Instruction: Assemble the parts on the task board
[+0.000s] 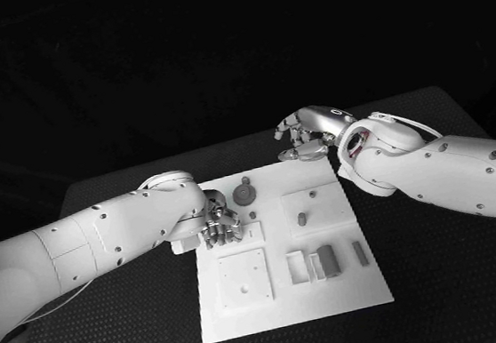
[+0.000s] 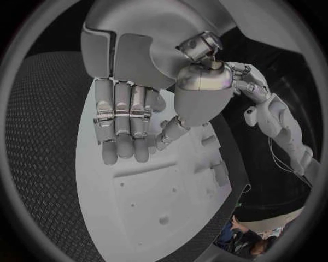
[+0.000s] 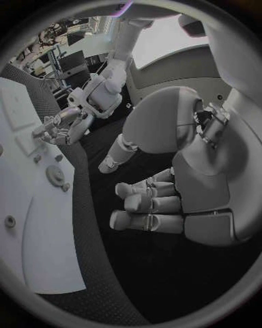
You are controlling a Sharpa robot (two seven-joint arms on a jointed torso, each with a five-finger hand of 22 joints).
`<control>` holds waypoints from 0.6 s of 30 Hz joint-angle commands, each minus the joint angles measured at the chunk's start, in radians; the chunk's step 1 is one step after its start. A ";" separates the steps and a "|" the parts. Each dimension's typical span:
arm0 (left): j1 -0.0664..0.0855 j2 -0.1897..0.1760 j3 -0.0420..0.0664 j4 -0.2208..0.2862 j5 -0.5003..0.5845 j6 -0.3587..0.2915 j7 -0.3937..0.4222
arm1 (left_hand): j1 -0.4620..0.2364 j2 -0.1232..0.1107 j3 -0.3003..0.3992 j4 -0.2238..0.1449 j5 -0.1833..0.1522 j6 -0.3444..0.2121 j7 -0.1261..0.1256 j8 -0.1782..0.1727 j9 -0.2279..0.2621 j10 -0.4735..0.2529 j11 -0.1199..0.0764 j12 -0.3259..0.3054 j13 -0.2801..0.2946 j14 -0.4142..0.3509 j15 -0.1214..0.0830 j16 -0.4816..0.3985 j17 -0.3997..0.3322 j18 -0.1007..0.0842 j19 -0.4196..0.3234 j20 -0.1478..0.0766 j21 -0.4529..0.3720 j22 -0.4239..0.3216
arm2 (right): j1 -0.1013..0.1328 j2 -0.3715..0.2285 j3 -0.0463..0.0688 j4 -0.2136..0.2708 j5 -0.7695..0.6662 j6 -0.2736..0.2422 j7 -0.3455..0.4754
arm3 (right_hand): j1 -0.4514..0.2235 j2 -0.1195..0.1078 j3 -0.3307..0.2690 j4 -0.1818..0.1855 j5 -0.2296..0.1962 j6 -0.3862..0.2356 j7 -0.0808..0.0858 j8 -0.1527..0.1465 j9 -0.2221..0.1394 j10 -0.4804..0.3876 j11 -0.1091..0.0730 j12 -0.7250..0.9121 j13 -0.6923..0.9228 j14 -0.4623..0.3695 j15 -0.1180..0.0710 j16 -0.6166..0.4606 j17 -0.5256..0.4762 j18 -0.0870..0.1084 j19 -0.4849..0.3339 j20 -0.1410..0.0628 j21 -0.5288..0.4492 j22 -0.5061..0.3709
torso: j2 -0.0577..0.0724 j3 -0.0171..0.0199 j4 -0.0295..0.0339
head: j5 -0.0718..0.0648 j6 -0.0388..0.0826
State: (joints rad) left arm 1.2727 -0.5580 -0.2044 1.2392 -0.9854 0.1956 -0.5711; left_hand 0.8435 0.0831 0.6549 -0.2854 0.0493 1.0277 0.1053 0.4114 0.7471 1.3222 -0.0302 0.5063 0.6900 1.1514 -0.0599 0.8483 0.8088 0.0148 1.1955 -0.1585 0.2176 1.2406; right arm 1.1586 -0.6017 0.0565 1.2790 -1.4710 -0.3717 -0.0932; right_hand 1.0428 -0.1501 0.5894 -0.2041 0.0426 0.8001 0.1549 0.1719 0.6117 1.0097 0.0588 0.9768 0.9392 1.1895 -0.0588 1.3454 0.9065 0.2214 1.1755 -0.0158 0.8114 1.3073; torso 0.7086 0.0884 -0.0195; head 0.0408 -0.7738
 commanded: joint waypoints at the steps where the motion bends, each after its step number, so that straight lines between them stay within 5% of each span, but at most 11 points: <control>1: -0.007 -0.007 -0.006 0.003 -0.005 -0.070 0.005 | 0.003 0.013 0.007 -0.001 0.004 0.052 -0.048 0.000 0.002 -0.017 -0.010 0.004 0.000 -0.007 0.001 0.006 -0.002 0.011 0.004 0.002 -0.004 0.002 | 0.000 -0.001 0.000 0.000 -0.001 0.010 0.004 | 0.001 0.010 -0.005 -0.003 0.006 0.003 0.013 0.001 -0.001 -0.005 -0.005 0.004 -0.001 0.005 0.002 0.000 0.001 0.040 0.003 -0.007 -0.005 0.016 | 0.000 0.0000 0.0003 | -0.001 0.001; 7: -0.008 -0.015 -0.006 0.008 -0.005 -0.129 0.018 | 0.003 0.011 0.008 -0.001 0.004 0.054 -0.049 -0.001 0.002 -0.016 -0.010 0.006 0.000 -0.007 0.001 0.009 -0.004 0.011 0.006 0.002 -0.004 0.003 | -0.001 -0.001 0.000 0.000 -0.001 0.010 0.004 | 0.001 0.010 -0.005 -0.003 0.006 0.003 0.013 0.001 -0.001 -0.005 -0.005 0.005 -0.002 0.005 0.002 0.000 0.001 0.040 0.003 -0.007 -0.005 0.016 | 0.001 -0.0007 -0.0005 | -0.002 0.001; 18: -0.011 -0.021 -0.006 0.013 0.014 -0.114 0.014 | 0.005 0.007 0.011 0.000 0.005 0.058 -0.050 -0.002 0.003 -0.013 -0.012 0.010 -0.001 -0.004 0.000 0.014 -0.010 0.012 0.009 0.001 -0.004 0.005 | -0.001 0.000 0.000 -0.001 -0.001 0.011 0.004 | 0.001 0.011 -0.005 -0.004 0.006 0.003 0.013 0.001 -0.001 -0.005 -0.005 0.005 -0.002 0.005 0.002 0.000 0.001 0.040 0.003 -0.007 -0.005 0.016 | 0.000 0.0001 -0.0001 | 0.000 0.000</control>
State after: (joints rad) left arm 1.2623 -0.5769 -0.2087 1.2539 -0.9721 0.0952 -0.5490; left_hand 0.8436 0.0831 0.6600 -0.2872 0.0506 1.0275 0.1050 0.4083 0.7511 1.3222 -0.0302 0.5110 0.6898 1.1506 -0.0607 0.8589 0.8005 0.0148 1.1989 -0.1549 0.2177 1.2444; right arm 1.1577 -0.6025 0.0564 1.2779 -1.4710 -0.3708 -0.0932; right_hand 1.0428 -0.1501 0.5866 -0.2069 0.0426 0.7977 0.1573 0.1719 0.6118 1.0097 0.0588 0.9787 0.9384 1.1895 -0.0588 1.3454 0.9063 0.2213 1.1754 -0.0156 0.8114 1.3073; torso 0.7090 0.0881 -0.0197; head 0.0400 -0.7738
